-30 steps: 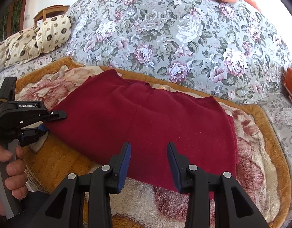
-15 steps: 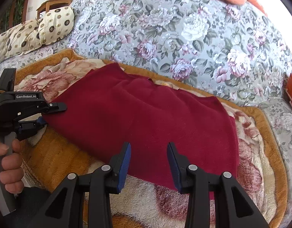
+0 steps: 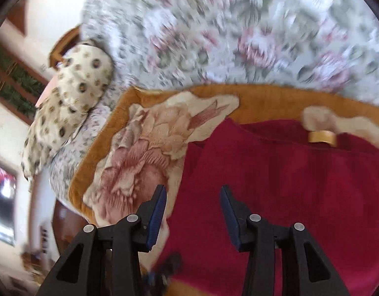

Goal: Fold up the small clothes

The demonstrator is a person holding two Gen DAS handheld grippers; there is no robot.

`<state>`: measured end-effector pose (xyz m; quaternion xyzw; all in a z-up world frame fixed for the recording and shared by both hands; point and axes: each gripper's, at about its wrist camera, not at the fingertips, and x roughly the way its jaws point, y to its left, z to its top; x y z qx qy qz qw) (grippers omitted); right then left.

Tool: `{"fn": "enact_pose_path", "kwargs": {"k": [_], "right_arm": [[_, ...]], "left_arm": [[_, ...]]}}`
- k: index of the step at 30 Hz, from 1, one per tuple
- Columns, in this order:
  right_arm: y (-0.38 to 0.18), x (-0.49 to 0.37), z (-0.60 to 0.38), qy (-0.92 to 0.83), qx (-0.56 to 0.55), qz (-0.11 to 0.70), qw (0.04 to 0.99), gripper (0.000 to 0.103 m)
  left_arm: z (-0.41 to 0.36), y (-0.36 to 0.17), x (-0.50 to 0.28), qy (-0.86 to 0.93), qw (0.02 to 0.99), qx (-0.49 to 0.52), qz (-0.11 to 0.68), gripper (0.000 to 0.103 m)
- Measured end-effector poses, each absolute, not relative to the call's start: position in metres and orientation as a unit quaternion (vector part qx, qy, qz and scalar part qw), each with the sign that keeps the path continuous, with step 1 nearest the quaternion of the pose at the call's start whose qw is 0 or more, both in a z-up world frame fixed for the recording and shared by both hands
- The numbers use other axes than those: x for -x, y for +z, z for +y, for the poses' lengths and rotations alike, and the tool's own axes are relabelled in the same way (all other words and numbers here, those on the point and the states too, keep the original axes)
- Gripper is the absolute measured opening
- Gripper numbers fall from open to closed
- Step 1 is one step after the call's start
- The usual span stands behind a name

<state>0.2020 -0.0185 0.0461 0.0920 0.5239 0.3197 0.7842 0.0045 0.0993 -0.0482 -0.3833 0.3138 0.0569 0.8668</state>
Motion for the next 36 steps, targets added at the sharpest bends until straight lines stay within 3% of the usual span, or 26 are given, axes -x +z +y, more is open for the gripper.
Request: {"fn": "enact_pose_path", "kwargs": {"k": [5, 9, 14, 26, 29, 31, 33, 35, 36], "right_arm": [[0.011, -0.255, 0.0, 0.269, -0.149, 0.578, 0.756, 0.045], [-0.002, -0.273, 0.019, 0.254, -0.126, 0.6, 0.748, 0.046], [-0.005, -0.283, 0.039, 0.258, -0.105, 0.603, 0.748, 0.066], [-0.028, -0.27, 0.12, 0.209, 0.159, 0.619, 0.74, 0.069], [-0.031, -0.273, 0.118, 0.21, 0.167, 0.618, 0.739, 0.069], [-0.032, -0.277, 0.112, 0.212, 0.157, 0.617, 0.741, 0.063], [-0.029, -0.281, 0.106, 0.216, 0.152, 0.612, 0.745, 0.046], [-0.024, -0.288, 0.093, 0.228, 0.121, 0.612, 0.747, 0.02], [-0.021, -0.291, 0.085, 0.234, 0.104, 0.613, 0.748, 0.018]], "left_arm": [[0.106, -0.055, -0.006, 0.052, 0.857, 0.404, 0.315, 0.012], [0.106, -0.055, -0.004, 0.048, 0.857, 0.406, 0.313, 0.012], [0.1, -0.049, 0.003, 0.052, 0.866, 0.395, 0.303, 0.013], [0.105, -0.054, 0.003, 0.049, 0.857, 0.41, 0.309, 0.013], [0.106, -0.054, 0.002, 0.047, 0.856, 0.413, 0.309, 0.013], [0.109, -0.057, 0.002, 0.046, 0.852, 0.421, 0.309, 0.013], [0.111, -0.06, 0.001, 0.044, 0.847, 0.43, 0.31, 0.013], [0.113, -0.063, 0.0, 0.043, 0.843, 0.436, 0.313, 0.013], [0.113, -0.063, 0.0, 0.042, 0.843, 0.436, 0.312, 0.013]]}}
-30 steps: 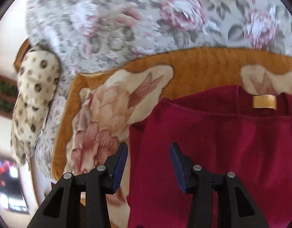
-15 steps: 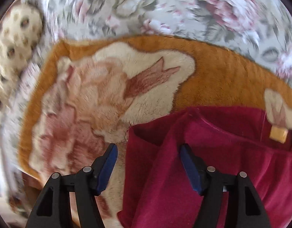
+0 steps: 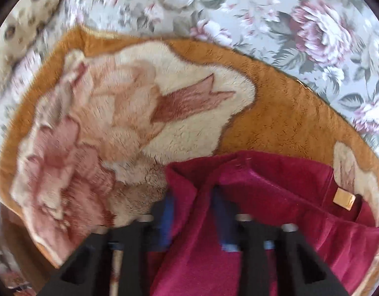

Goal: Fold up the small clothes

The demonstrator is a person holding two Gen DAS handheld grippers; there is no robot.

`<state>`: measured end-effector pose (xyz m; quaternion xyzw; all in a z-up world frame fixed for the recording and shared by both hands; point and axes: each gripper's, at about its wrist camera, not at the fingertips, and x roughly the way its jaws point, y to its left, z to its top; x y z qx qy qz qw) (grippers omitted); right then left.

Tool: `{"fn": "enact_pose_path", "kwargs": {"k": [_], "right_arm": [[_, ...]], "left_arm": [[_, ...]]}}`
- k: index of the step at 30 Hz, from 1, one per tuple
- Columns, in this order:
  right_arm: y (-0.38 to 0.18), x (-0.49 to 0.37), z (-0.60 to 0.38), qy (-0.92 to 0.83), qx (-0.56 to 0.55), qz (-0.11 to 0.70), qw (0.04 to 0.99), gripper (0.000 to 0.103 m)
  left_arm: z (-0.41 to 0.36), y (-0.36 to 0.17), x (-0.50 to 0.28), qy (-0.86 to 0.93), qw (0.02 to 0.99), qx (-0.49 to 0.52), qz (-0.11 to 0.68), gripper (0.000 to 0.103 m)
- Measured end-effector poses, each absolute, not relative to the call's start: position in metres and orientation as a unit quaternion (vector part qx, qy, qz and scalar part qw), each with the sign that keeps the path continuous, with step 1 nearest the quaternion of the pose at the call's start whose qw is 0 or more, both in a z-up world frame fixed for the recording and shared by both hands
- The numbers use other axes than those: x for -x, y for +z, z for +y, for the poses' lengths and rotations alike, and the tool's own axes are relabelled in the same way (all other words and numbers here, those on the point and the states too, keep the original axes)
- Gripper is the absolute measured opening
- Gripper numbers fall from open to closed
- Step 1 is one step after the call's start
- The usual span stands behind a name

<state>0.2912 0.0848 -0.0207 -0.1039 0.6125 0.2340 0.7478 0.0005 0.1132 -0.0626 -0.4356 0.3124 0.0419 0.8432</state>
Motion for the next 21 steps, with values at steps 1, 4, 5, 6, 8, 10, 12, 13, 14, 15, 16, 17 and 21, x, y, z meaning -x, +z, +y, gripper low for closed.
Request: {"fn": "enact_pose_path", "kwargs": {"k": [1, 4, 5, 6, 8, 10, 12, 13, 14, 15, 16, 17, 21], "right_arm": [[-0.018, -0.293, 0.079, 0.237, 0.097, 0.612, 0.749, 0.016], [-0.015, -0.296, 0.064, 0.253, 0.079, 0.607, 0.749, 0.015], [-0.014, -0.295, 0.061, 0.255, 0.074, 0.608, 0.748, 0.015], [-0.015, -0.296, 0.059, 0.259, 0.077, 0.611, 0.744, 0.015], [-0.016, -0.296, 0.062, 0.257, 0.076, 0.61, 0.746, 0.016], [-0.022, -0.297, 0.065, 0.254, 0.061, 0.619, 0.741, 0.024], [-0.025, -0.293, 0.074, 0.251, 0.059, 0.617, 0.743, 0.031], [-0.026, -0.292, 0.076, 0.25, 0.059, 0.614, 0.746, 0.033], [-0.027, -0.289, 0.079, 0.25, 0.064, 0.611, 0.749, 0.031], [-0.026, -0.287, 0.079, 0.252, 0.067, 0.603, 0.754, 0.028], [-0.025, -0.285, 0.078, 0.254, 0.066, 0.601, 0.755, 0.019], [-0.024, -0.285, 0.075, 0.257, 0.062, 0.598, 0.756, 0.014], [0.003, -0.287, 0.039, 0.276, 0.009, 0.575, 0.77, 0.012]], "left_arm": [[0.113, -0.062, 0.0, 0.041, 0.845, 0.433, 0.312, 0.013], [0.11, -0.058, 0.0, 0.038, 0.85, 0.425, 0.309, 0.013], [0.109, -0.058, -0.001, 0.038, 0.85, 0.424, 0.309, 0.013], [0.109, -0.058, -0.001, 0.037, 0.851, 0.423, 0.31, 0.013], [0.108, -0.057, -0.002, 0.037, 0.851, 0.422, 0.311, 0.013], [0.11, -0.059, -0.002, 0.038, 0.85, 0.423, 0.312, 0.013], [0.111, -0.06, -0.003, 0.039, 0.848, 0.425, 0.315, 0.013], [0.111, -0.06, -0.004, 0.039, 0.848, 0.424, 0.316, 0.013], [0.111, -0.061, -0.005, 0.039, 0.848, 0.424, 0.317, 0.013], [0.111, -0.061, -0.005, 0.038, 0.848, 0.423, 0.318, 0.013], [0.111, -0.061, -0.006, 0.037, 0.848, 0.423, 0.319, 0.013], [0.111, -0.061, -0.007, 0.036, 0.848, 0.421, 0.319, 0.012], [0.097, -0.041, -0.003, 0.026, 0.877, 0.375, 0.3, 0.008]]}}
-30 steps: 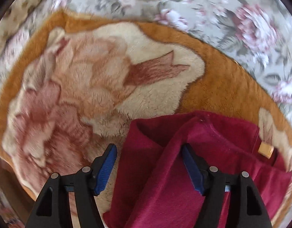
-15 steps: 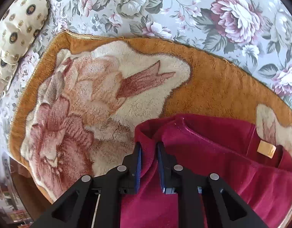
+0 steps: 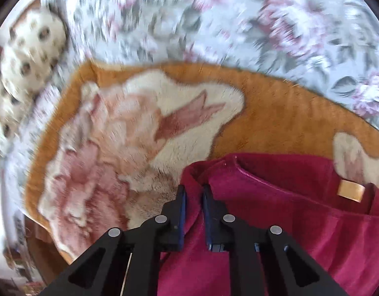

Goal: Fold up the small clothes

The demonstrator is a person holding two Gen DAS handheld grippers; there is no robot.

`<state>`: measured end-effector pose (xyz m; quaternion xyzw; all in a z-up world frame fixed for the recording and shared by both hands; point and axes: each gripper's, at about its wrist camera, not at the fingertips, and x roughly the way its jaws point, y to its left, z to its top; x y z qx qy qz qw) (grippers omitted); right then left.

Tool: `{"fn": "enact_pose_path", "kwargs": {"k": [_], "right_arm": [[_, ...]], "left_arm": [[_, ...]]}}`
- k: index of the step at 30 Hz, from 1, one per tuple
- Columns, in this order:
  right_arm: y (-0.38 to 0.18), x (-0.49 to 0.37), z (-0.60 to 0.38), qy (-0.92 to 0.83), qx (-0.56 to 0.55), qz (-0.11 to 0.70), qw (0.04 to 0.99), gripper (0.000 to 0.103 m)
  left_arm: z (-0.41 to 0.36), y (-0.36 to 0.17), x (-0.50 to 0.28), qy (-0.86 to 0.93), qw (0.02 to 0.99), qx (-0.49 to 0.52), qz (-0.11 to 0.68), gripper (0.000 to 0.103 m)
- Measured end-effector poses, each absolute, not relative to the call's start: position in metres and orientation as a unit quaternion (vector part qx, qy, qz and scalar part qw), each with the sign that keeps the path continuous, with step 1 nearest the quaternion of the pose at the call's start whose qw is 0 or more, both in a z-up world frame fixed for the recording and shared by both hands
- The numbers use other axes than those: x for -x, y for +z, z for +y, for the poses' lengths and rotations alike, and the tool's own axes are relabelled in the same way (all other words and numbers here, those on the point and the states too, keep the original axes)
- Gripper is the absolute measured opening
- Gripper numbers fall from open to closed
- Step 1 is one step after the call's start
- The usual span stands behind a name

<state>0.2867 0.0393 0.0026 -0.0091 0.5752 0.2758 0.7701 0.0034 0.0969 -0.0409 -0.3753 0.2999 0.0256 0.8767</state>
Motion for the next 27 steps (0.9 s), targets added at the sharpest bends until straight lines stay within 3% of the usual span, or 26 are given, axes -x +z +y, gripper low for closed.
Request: {"fn": "enact_pose_path", "kwargs": {"k": [15, 20, 27], "right_arm": [[0.093, -0.273, -0.164, 0.25, -0.01, 0.501, 0.828, 0.011], [0.1, -0.264, -0.237, 0.235, -0.006, 0.494, 0.837, 0.011], [0.051, -0.271, -0.295, 0.214, -0.015, 0.521, 0.826, 0.011]], "left_arm": [[-0.062, 0.05, -0.013, -0.14, 0.924, 0.21, 0.289, 0.007], [-0.123, 0.049, -0.011, -0.187, 0.916, 0.177, 0.307, 0.007], [-0.168, 0.007, -0.022, -0.197, 0.897, 0.139, 0.369, 0.007]]}}
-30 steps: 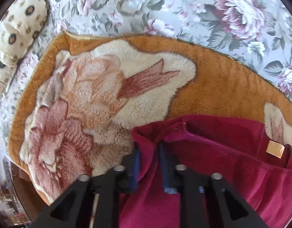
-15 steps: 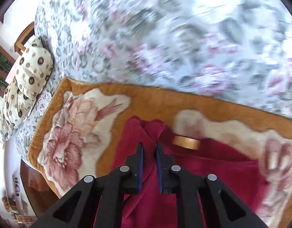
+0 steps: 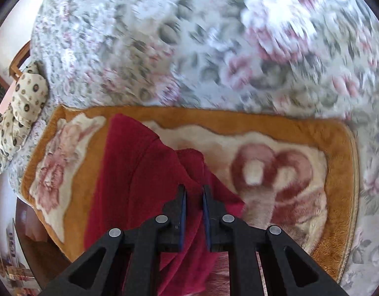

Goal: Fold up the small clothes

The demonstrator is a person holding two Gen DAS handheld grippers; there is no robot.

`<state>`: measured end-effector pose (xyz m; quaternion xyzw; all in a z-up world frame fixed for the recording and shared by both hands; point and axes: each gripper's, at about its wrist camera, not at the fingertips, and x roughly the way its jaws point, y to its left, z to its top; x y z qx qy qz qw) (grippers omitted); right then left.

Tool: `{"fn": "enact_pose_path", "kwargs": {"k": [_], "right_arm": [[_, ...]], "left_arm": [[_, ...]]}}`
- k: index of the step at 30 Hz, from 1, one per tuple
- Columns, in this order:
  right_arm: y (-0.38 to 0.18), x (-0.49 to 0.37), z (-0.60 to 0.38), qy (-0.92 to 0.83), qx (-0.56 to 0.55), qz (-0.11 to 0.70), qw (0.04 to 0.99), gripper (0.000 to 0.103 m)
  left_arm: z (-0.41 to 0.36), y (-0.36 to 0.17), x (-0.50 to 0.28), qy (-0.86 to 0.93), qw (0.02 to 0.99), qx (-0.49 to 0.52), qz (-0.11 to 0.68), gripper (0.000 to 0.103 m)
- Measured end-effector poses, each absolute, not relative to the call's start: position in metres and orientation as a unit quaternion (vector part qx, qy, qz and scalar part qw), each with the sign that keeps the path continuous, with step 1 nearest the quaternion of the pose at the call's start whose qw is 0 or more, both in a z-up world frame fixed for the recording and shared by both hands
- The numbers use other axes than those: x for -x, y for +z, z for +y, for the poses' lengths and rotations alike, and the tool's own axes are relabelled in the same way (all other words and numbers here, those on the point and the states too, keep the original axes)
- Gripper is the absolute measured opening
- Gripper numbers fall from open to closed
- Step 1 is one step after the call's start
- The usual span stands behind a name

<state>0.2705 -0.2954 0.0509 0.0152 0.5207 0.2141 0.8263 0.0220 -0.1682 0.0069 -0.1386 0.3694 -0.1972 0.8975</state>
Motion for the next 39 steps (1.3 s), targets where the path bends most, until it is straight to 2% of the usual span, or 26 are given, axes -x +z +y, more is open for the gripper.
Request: {"fn": "enact_pose_path", "kwargs": {"k": [5, 9, 14, 18, 22, 24, 28, 30, 34, 39], "right_arm": [[0.012, -0.276, -0.303, 0.213, -0.015, 0.521, 0.826, 0.011], [0.002, -0.276, -0.322, 0.195, -0.077, 0.485, 0.849, 0.014], [0.04, -0.231, -0.351, 0.201, -0.145, 0.379, 0.892, 0.015], [0.07, -0.162, -0.319, 0.324, -0.047, 0.315, 0.891, 0.015], [0.058, -0.118, -0.28, 0.36, 0.089, 0.282, 0.885, 0.015], [0.039, -0.12, -0.274, 0.352, 0.11, 0.305, 0.878, 0.015], [-0.01, -0.136, -0.28, 0.312, 0.14, 0.369, 0.865, 0.015], [-0.017, -0.139, -0.289, 0.318, 0.117, 0.355, 0.872, 0.015], [-0.009, -0.138, -0.294, 0.314, 0.09, 0.365, 0.872, 0.015], [0.032, -0.082, -0.299, 0.368, 0.069, 0.297, 0.878, 0.017]], "left_arm": [[-0.171, -0.014, -0.027, -0.209, 0.87, 0.15, 0.421, 0.009], [-0.167, -0.019, -0.011, -0.253, 0.839, 0.16, 0.454, 0.009], [-0.117, 0.021, 0.013, -0.241, 0.881, 0.148, 0.379, 0.009], [-0.079, 0.031, -0.015, -0.208, 0.905, 0.132, 0.347, 0.009], [-0.08, -0.012, -0.053, -0.191, 0.883, 0.136, 0.406, 0.009], [-0.078, -0.031, -0.056, -0.184, 0.871, 0.16, 0.426, 0.009], [-0.077, -0.049, -0.047, -0.191, 0.861, 0.199, 0.427, 0.009], [-0.081, -0.047, -0.046, -0.189, 0.864, 0.191, 0.425, 0.009], [-0.082, -0.034, -0.038, -0.188, 0.866, 0.189, 0.423, 0.009], [-0.07, 0.024, -0.05, -0.209, 0.885, 0.196, 0.368, 0.01]]}}
